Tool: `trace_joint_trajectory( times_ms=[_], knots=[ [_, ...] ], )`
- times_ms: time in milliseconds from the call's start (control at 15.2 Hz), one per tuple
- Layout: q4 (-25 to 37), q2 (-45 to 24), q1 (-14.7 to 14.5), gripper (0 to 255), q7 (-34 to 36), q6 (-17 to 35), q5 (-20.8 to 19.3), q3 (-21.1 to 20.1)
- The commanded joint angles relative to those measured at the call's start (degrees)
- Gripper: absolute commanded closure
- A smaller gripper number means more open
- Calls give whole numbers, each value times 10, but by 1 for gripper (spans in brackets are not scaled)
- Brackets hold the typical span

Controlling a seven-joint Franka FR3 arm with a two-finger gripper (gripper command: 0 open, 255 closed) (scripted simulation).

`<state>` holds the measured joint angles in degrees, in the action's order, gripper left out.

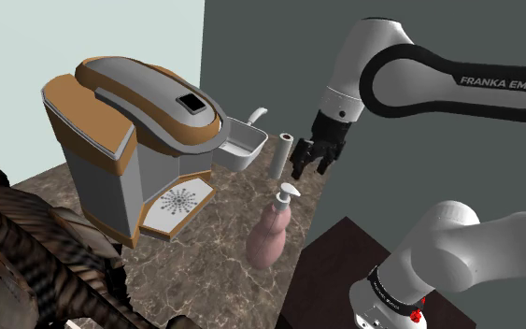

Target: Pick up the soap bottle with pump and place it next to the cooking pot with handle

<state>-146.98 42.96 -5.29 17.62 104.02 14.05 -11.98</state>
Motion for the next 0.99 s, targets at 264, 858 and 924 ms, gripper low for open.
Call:
trace_joint_trajectory(
  times_ms=[264,858,924],
  knots=[
    [-10,-42,-18,0,55,69,49,-50],
    [-43,-56,-23,0,53,117,61,-62],
    [-43,-56,-23,0,53,117,61,-62]
  ],
)
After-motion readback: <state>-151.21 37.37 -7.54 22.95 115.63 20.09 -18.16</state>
